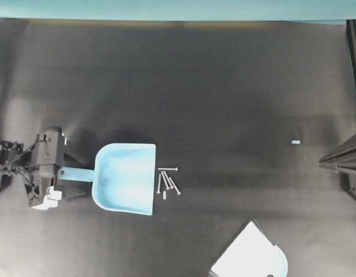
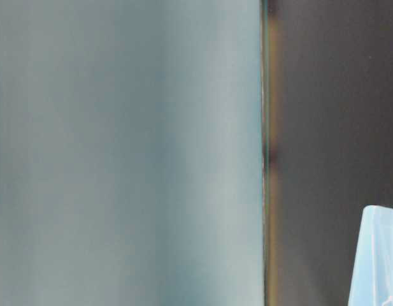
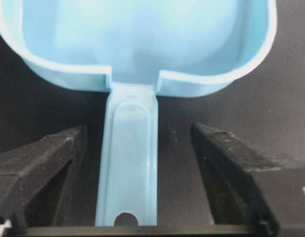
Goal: Hold the dustpan with the left arm, while a human hand uses a hand brush to gather screws into the dustpan.
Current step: 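Hold the dustpan steady with its mouth facing the screws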
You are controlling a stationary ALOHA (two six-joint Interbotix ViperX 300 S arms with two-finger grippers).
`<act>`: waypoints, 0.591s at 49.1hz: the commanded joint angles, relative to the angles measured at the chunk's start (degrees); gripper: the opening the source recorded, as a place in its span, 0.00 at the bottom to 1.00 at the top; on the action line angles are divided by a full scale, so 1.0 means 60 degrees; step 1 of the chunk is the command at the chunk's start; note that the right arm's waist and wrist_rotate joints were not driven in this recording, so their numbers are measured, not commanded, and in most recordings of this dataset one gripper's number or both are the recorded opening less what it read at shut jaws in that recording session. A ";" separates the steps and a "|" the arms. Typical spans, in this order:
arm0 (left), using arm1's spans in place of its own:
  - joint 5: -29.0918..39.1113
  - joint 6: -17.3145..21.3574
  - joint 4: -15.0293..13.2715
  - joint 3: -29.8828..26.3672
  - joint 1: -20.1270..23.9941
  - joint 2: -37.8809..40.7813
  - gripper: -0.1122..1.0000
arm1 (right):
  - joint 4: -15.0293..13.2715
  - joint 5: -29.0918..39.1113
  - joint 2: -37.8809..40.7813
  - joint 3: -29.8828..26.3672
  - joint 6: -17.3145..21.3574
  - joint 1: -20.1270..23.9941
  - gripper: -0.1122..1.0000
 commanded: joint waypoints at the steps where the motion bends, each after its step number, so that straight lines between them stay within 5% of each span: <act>1: -0.0220 -0.0029 0.0015 -0.0117 -0.0015 0.0059 0.77 | -0.0015 -0.0029 0.0029 -0.0015 0.0000 0.0000 0.10; 15: -0.0703 -0.0059 0.0015 -0.0059 0.0044 -0.0029 0.39 | -0.0015 0.0029 0.0029 0.0073 0.0000 0.0000 0.10; 29: -0.0483 0.0044 0.0015 -0.0264 0.0044 -0.0366 0.39 | 0.0029 0.0425 -0.0205 0.0161 -0.0015 0.0000 0.10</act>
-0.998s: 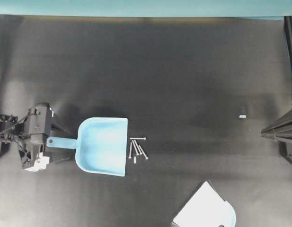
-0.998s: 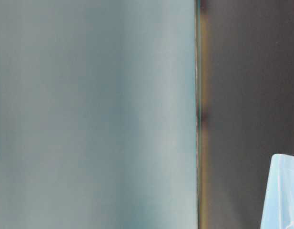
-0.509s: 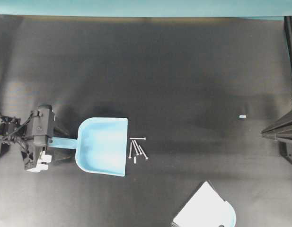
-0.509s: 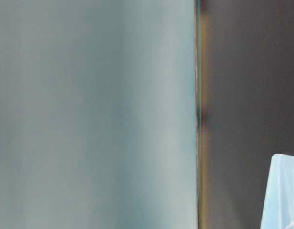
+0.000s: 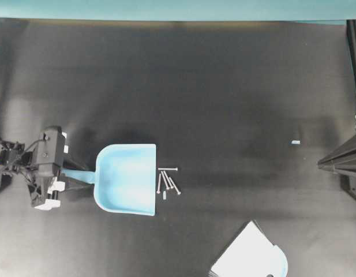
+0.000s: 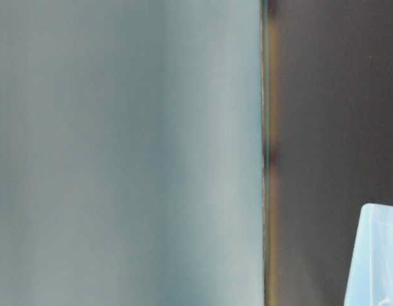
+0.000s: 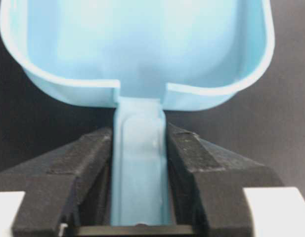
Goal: Hold the dustpan with the left arm, while a human hand uses a hand brush to gather screws into the dustpan.
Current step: 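Hold the dustpan steady with its mouth facing the screws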
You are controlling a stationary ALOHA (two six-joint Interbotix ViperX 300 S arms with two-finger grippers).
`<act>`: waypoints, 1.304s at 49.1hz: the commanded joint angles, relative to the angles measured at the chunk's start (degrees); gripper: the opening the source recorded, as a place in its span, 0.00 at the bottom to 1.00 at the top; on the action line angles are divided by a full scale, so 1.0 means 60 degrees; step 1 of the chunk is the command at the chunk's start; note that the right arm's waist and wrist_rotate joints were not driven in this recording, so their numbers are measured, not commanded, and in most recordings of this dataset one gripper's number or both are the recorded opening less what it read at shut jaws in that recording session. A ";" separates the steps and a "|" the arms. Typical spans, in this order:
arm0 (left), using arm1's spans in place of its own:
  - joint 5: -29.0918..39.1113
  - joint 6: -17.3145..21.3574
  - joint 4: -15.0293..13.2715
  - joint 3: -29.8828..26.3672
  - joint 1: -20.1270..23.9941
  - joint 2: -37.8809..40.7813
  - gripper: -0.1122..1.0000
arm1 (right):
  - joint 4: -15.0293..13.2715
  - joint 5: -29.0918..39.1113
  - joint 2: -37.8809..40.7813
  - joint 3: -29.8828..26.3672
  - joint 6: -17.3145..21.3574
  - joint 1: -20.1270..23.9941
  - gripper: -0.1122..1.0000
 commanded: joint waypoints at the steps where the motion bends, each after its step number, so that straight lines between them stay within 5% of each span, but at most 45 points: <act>1: 0.0146 0.0029 0.0029 -0.0249 0.0000 -0.0249 0.39 | 0.0029 -0.0044 -0.0088 -0.0044 0.0000 0.0000 0.10; 35: 0.5068 0.0059 0.0029 -0.1362 -0.0088 -0.2197 0.39 | -0.0015 0.2959 -0.1377 -0.0454 0.0015 0.0000 0.10; 64: 0.5859 0.0073 0.0029 -0.1934 -0.0176 -0.2168 0.39 | -0.0029 0.2944 -0.1377 -0.0454 0.0015 0.0000 0.10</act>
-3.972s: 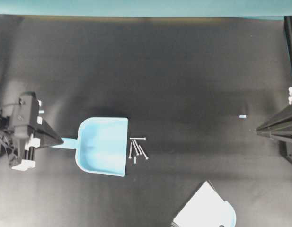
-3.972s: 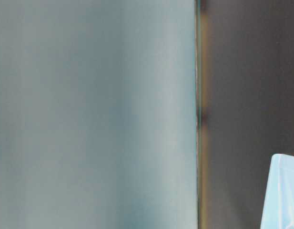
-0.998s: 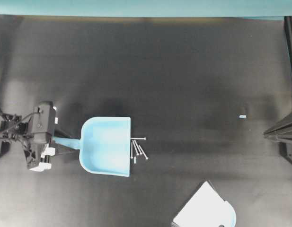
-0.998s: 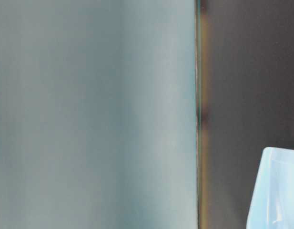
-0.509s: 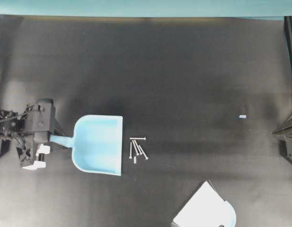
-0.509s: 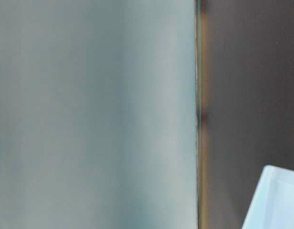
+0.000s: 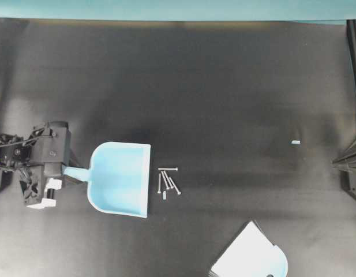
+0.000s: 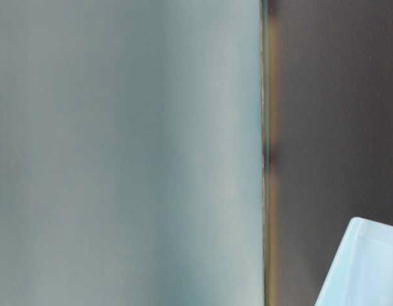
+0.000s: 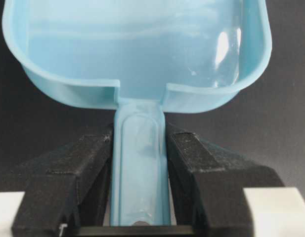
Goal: Hold the dustpan with the left arm, while a human hand uses a hand brush to gather screws into the dustpan.
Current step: 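Hold the dustpan steady with its mouth facing the screws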
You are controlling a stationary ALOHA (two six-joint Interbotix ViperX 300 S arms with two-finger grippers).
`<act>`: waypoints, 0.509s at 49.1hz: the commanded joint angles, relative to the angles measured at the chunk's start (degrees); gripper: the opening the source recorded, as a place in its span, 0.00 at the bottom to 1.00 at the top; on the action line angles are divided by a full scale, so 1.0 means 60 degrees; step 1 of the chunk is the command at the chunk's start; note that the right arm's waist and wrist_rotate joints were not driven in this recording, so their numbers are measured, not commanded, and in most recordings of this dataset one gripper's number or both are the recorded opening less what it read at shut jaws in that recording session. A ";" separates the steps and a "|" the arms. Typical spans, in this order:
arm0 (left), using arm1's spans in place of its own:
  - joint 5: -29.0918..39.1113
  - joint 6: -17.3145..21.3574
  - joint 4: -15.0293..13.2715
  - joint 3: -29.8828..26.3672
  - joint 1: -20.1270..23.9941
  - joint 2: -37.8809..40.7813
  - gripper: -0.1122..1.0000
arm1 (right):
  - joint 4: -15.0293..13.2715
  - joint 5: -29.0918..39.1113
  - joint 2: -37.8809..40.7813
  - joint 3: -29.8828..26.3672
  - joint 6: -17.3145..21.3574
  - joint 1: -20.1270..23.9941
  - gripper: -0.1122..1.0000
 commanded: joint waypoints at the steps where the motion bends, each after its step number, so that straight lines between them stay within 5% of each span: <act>1: 0.0146 0.0029 0.0029 -0.0264 0.0015 0.0029 0.39 | 0.0000 -0.0044 0.0044 -0.0146 0.0000 0.0000 0.10; 25: 0.0337 0.0000 0.0029 -0.0337 0.0322 0.0278 0.39 | -0.0015 -0.0059 0.0044 -0.0146 -0.0015 0.0000 0.10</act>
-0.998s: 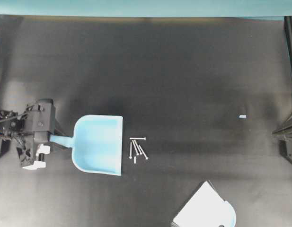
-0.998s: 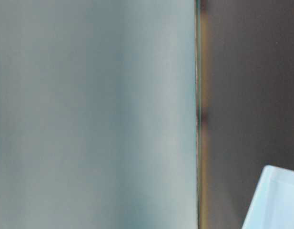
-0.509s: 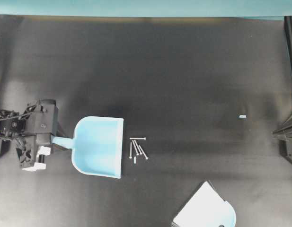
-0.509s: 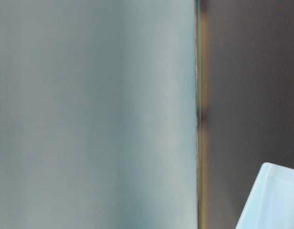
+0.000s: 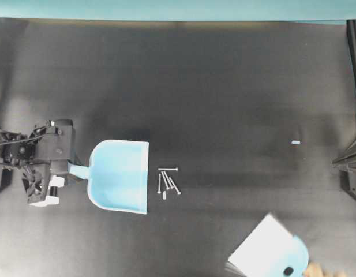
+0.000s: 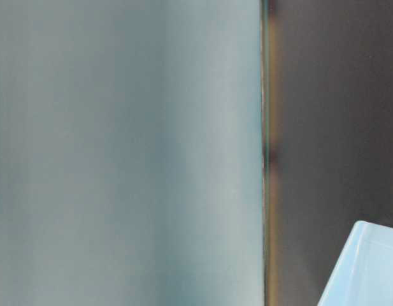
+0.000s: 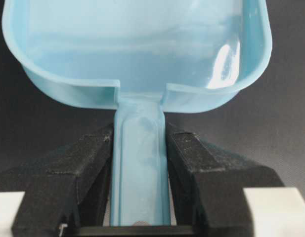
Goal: Hold the dustpan with the left arm, while a human hand uses a hand brush to gather screws into the dustpan.
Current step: 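Hold the dustpan steady with its mouth facing the screws, then keep holding the dustpan while the human brushes screws into it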
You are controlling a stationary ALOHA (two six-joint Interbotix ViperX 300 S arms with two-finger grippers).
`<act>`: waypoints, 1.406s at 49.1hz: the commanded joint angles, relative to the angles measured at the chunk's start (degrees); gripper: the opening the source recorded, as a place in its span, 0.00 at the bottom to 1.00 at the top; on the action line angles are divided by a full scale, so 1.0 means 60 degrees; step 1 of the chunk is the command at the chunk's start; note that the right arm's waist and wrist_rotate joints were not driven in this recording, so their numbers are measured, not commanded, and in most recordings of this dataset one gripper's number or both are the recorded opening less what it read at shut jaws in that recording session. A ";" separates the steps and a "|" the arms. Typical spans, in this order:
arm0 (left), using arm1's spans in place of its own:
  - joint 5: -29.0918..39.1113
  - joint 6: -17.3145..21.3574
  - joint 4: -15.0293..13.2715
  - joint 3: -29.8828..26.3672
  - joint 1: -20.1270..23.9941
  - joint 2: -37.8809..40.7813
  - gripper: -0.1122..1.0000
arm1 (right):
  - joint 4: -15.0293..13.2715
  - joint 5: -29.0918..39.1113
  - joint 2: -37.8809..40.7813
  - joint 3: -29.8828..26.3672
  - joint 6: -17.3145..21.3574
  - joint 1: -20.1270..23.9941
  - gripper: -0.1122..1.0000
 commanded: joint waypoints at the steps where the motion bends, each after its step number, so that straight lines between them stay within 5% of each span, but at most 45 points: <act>1: -0.0029 0.0000 0.0029 -0.0117 0.0088 0.0029 0.39 | -0.0015 -0.0044 0.0044 -0.0146 0.0000 0.0000 0.10; 15: -0.0337 -0.0044 0.0029 0.0015 0.0278 0.0176 0.39 | -0.0015 -0.0044 0.0044 -0.0146 0.0000 0.0000 0.10; 30: -0.2021 -0.0645 0.0029 0.0527 0.0190 0.0879 0.39 | -0.0015 -0.0059 0.0044 -0.0146 0.0000 0.0000 0.10; 69: -0.2197 -0.0381 0.0029 0.0498 0.0000 0.1304 0.39 | -0.0015 -0.0044 0.0044 -0.0146 0.0000 0.0000 0.10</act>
